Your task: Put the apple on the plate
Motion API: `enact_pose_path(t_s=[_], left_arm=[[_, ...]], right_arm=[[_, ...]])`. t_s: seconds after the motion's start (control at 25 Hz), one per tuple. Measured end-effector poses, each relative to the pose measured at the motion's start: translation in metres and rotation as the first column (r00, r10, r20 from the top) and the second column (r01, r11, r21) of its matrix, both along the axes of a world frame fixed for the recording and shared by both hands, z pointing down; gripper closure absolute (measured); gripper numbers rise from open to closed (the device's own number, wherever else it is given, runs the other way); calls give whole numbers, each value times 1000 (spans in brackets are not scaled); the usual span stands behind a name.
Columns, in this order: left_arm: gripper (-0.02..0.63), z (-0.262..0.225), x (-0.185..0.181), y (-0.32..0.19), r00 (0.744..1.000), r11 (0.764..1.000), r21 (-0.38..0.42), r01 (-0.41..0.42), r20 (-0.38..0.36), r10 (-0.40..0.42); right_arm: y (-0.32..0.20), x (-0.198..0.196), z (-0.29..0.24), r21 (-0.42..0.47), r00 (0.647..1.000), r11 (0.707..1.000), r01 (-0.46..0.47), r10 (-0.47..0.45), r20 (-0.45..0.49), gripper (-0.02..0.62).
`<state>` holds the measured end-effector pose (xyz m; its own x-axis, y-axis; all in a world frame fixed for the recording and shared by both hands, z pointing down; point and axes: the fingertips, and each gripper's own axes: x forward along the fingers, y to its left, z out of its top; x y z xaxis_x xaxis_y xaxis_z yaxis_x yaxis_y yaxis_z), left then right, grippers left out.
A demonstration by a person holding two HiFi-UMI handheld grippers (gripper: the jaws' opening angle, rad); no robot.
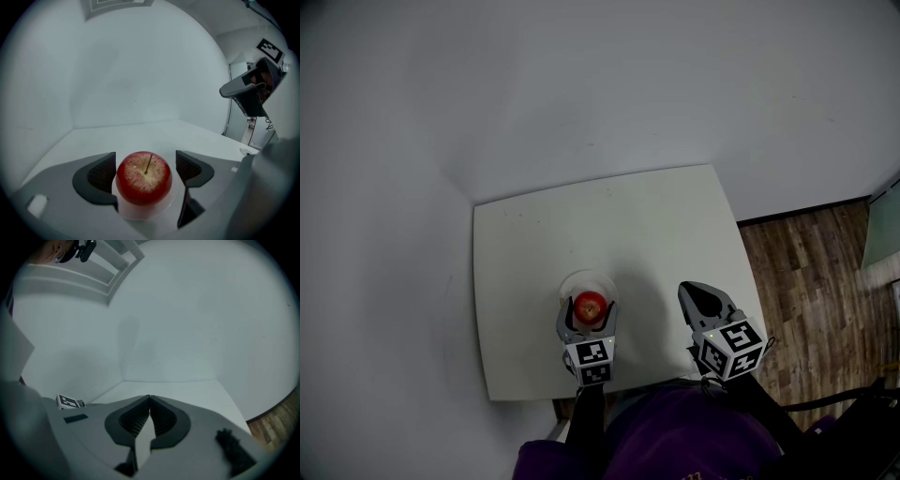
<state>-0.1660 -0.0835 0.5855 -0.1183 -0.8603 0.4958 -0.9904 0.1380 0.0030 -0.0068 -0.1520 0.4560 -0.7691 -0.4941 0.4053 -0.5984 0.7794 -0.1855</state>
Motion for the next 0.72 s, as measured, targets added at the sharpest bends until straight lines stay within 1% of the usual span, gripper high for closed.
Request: enact_pose_path(t_s=[0.12, 0.24, 0.36, 0.44, 0.48, 0.52, 0.6, 0.64, 0.68, 0.72], left_arm=[[216, -12, 3, 2, 999, 999, 30, 13, 33, -14], [221, -39, 9, 4, 997, 995, 96, 16, 70, -22], [235, -66, 15, 8, 997, 987, 155, 31, 63, -41], [271, -83, 20, 12, 997, 982, 184, 43, 50, -53], [304, -92, 22, 15, 997, 978, 202, 55, 48, -66], [351, -100, 25, 20, 995, 974, 214, 73, 53, -86], [480, -114, 29, 31, 989, 967, 232, 106, 76, -127], [556, -119, 31, 35, 986, 964, 238, 118, 85, -142], [599, -123, 32, 39, 984, 961, 242, 132, 88, -157], [601, -127, 33, 43, 981, 957, 248, 151, 81, -176]], right_arm=[[0, 0, 0, -2, 1000, 1000, 8, -8, 8, 584], [-1, -1, -2, -7, 1000, 1000, 25, -24, 18, 584], [-2, -4, -3, -12, 999, 999, 45, -44, 29, 584], [-1, -8, -3, -13, 998, 998, 60, -59, 37, 584], [1, -11, -3, -13, 997, 998, 69, -68, 42, 584], [2, -14, -4, -13, 996, 997, 79, -78, 48, 584], [5, -20, -8, -11, 993, 995, 102, -101, 61, 584], [6, -23, -10, -10, 991, 993, 114, -113, 67, 584], [7, -26, -11, -10, 990, 992, 125, -124, 72, 584], [8, -28, -11, -10, 988, 991, 136, -135, 76, 584]])
